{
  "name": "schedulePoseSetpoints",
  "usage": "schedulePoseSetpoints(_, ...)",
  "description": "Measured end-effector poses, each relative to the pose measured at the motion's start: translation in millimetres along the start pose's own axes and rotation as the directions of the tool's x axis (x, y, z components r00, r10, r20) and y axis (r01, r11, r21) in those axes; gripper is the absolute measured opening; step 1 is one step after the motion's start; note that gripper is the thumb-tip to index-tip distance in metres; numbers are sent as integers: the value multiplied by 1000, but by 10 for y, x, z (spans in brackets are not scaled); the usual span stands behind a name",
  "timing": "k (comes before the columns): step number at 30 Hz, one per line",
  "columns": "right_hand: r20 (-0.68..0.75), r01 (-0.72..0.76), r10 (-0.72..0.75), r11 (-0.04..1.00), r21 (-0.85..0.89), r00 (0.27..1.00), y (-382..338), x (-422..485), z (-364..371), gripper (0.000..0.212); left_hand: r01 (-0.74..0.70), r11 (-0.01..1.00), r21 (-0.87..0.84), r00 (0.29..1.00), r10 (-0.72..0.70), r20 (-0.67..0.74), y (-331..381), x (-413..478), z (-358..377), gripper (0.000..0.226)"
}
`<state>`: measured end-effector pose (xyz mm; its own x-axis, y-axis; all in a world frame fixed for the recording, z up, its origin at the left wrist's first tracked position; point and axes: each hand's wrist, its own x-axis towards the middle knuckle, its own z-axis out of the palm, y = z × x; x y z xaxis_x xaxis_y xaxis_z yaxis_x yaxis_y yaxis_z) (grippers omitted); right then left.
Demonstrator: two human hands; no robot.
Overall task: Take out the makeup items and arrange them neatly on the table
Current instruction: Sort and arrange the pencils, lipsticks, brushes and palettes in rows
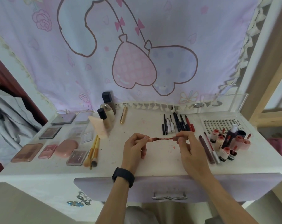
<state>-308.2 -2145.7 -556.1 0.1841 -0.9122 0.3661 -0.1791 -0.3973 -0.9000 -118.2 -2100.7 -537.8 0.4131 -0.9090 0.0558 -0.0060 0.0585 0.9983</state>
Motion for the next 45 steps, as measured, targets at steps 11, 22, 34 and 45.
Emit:
schedulePoseSetpoints(11, -92, -25, 27, 999, 26, 995, -20, 13, 12, 21, -10, 1000, -15, 999, 10, -44, -19, 12, -13, 14)
schedulePoseSetpoints(22, -107, -100, 108, 992, 80, 988, -27, -8, -39, 16, 2, 1000, -28, 995, -5, -100, 11, 18, 28, 19)
schedulePoseSetpoints(34, -30, -211, 212, 977, 31, 977, -80, 201, -18, 14, 0, 940, 342, 997, 28, -76, 169, 428, 51, 28)
schedulePoseSetpoints(45, 120, -176, 287, 813, -555, 950, -349, 952, 239, 12, 195, 729, 656, 981, -146, -129, 200, 947, 90, 17)
